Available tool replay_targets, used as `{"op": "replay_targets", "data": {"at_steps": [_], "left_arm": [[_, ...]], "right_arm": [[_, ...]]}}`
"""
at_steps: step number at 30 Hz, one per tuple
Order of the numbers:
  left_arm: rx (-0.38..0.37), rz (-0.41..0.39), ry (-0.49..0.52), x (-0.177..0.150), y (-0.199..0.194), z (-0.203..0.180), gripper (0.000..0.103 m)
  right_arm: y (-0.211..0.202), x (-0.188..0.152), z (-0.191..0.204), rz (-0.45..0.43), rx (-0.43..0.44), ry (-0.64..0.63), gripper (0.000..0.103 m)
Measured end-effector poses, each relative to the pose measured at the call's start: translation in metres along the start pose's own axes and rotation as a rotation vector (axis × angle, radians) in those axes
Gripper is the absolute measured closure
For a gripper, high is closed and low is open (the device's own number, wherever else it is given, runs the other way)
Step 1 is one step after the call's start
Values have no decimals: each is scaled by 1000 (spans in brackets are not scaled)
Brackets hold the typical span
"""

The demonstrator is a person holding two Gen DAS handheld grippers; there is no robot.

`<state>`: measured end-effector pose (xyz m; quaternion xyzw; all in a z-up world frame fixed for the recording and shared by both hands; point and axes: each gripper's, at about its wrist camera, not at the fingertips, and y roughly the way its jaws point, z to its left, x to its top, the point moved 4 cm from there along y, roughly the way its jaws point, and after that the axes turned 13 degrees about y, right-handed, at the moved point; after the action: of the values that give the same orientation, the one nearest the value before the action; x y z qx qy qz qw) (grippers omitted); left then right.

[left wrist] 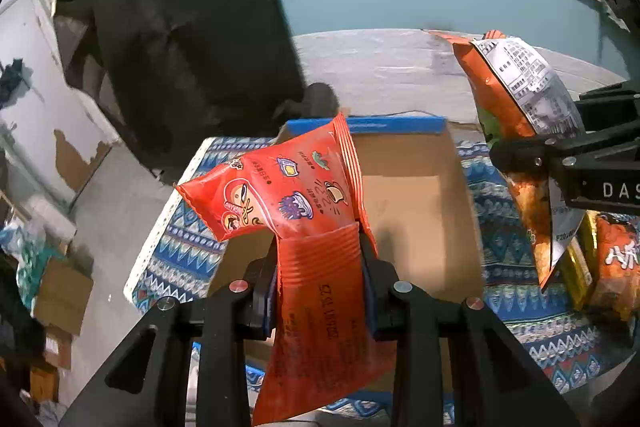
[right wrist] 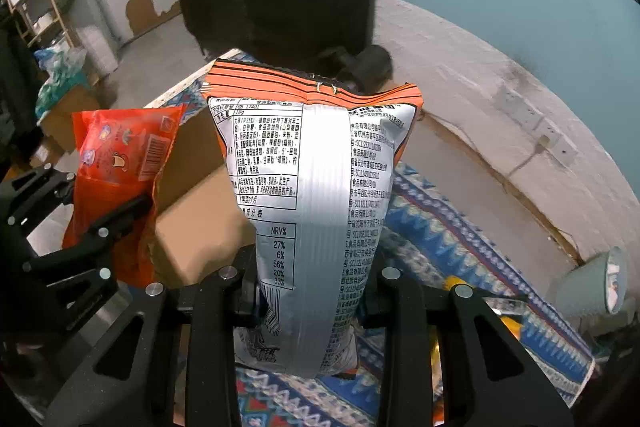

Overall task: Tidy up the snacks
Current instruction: 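Lift both bags and carry them over the cardboard box, then open both tools to drop the bags into the box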

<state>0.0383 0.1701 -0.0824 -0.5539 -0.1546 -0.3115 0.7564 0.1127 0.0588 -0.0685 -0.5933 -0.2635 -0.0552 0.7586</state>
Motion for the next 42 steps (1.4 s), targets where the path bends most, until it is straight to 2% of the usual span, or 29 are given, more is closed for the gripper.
{"op": "replay_targets", "data": {"at_steps": [9, 12, 14, 15, 16, 17, 19, 29, 42], "left_arm": [[-20, 60, -60, -10, 23, 19, 69], [-34, 83, -75, -13, 29, 21, 62], [-25, 86, -84, -13, 30, 22, 60], [-18, 88, -82, -14, 29, 22, 53], [-8, 89, -78, -13, 29, 22, 48], [5, 85, -73, -13, 27, 22, 40], [22, 73, -70, -13, 25, 24, 38], [-5, 47, -56, -6, 16, 17, 32], [-78, 25, 17, 11, 1, -32, 30]], "right_arm": [[26, 7, 26, 42, 33, -9, 72], [32, 8, 33, 47, 40, -10, 71], [33, 10, 36, 47, 55, 2, 63], [34, 11, 37, 46, 58, 6, 58], [34, 11, 37, 45, 61, 10, 45], [33, 12, 36, 37, 61, 11, 41], [32, 12, 36, 33, 53, 8, 41], [12, 1, 14, 26, 21, 16, 40], [-29, -28, -39, 8, -34, 49, 37]]}}
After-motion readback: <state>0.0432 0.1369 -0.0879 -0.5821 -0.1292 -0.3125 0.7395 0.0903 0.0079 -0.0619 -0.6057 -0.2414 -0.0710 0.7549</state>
